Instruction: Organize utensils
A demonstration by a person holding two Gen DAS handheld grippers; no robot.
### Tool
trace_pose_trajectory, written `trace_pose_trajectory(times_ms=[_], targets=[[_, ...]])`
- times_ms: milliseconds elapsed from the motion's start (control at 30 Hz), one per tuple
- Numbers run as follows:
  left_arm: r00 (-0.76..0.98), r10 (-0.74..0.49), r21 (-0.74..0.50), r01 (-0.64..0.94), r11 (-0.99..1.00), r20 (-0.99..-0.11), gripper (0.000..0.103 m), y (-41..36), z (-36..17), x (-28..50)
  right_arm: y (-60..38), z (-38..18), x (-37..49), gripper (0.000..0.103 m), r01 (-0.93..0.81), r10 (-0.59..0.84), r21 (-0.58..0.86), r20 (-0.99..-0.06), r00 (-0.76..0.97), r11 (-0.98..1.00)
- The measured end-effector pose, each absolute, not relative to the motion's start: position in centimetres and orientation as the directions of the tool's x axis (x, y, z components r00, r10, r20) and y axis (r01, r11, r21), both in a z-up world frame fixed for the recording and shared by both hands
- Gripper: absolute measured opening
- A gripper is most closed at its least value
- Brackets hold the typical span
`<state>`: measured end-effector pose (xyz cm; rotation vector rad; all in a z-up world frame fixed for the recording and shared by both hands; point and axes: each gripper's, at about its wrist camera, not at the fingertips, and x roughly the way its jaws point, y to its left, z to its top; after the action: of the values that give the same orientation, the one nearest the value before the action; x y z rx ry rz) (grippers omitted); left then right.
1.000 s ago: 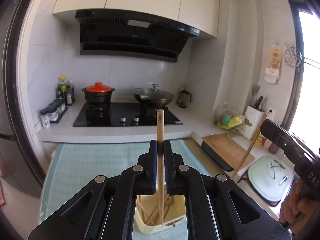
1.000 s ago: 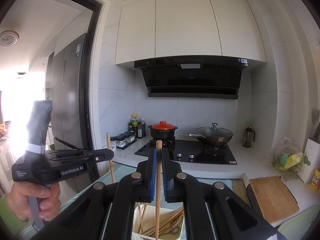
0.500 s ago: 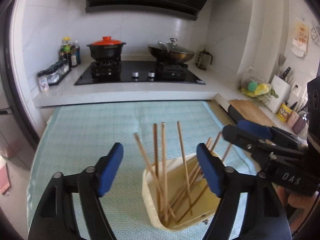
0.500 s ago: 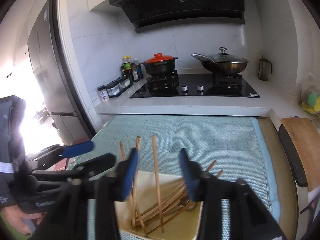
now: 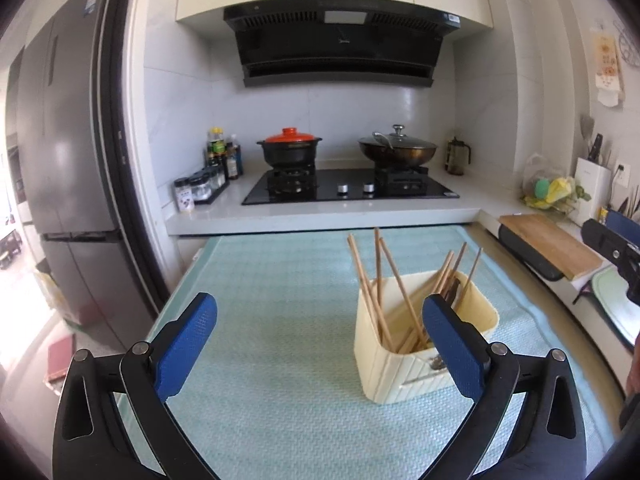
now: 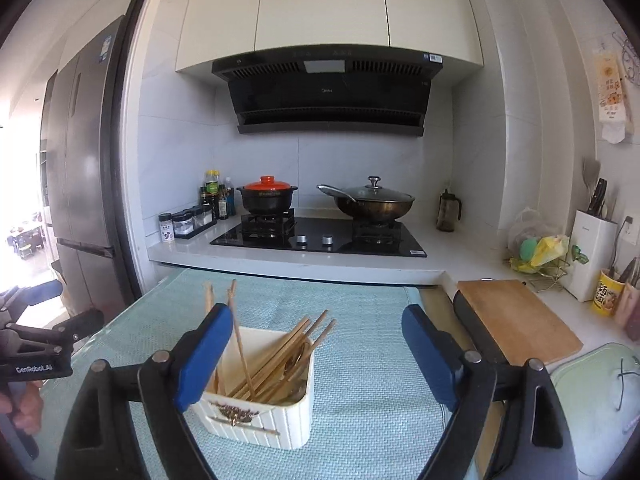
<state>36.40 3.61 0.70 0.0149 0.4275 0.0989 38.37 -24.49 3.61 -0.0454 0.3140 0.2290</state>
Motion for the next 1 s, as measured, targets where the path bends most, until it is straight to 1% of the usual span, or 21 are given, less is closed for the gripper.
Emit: trace_pose_trajectory(times_ms=[67,100,200,267,400,467,600,700,867,1000], targets=[[0.898,0.178,0.063,-0.167,0.984,-0.402,0.103,3.4,1.0,34.7,-24.3,3.8,35.8,0.089,-0.217,0.201,-0.024,-0.296,0.934,0.976],[0.895,0.2,0.07,-0.188,0.98,-0.398,0.103,3.4,1.1,33.9,-24.2,3.9,34.7,0.092,-0.207,0.189,-0.032,-0.294,0.937,0.978],[0.89,0.199,0.062,-0.19,0.98,-0.41,0.103,3.3,1.3,31.6,-24.2,3.9,31.5,0.1,-0.236,0.224,-0.005,-0.289,0.931,0.972],[0.883,0.203,0.053,-0.199,0.978,-0.423,0.103,3.2,1.3,30.0,-24.1,3.8,29.9,0.102,-0.265,0.262,0.032,-0.295,0.919,0.964],[0.871,0.178,0.025,-0.187,0.982,-0.457,0.103,3.0,1.3,27.5,-24.0,3.5,27.4,0.102,-0.291,0.312,0.114,-0.292,0.904,0.95],[0.869,0.163,0.016,-0.176,0.984,-0.467,0.103,2.9,1.3,26.3,-23.9,3.5,26.6,0.102,-0.292,0.323,0.145,-0.308,0.895,0.945],[0.868,0.119,0.0,-0.135,0.991,-0.483,0.103,2.5,1.4,24.8,-22.5,3.3,25.1,0.102,-0.26,0.278,0.099,-0.361,0.89,0.961],[0.87,0.109,0.003,-0.123,0.992,-0.48,0.103,2.3,1.7,23.9,-21.7,3.4,23.7,0.102,-0.25,0.252,0.051,-0.359,0.899,0.967],[0.875,0.096,0.0,-0.109,0.994,-0.475,0.103,2.0,2.0,23.2,-21.5,4.1,22.2,0.102,-0.259,0.267,0.072,-0.36,0.894,0.963],[0.874,0.094,0.003,-0.106,0.994,-0.476,0.103,1.7,1.9,22.9,-21.5,4.7,21.5,0.102,-0.259,0.263,0.062,-0.354,0.898,0.964]])
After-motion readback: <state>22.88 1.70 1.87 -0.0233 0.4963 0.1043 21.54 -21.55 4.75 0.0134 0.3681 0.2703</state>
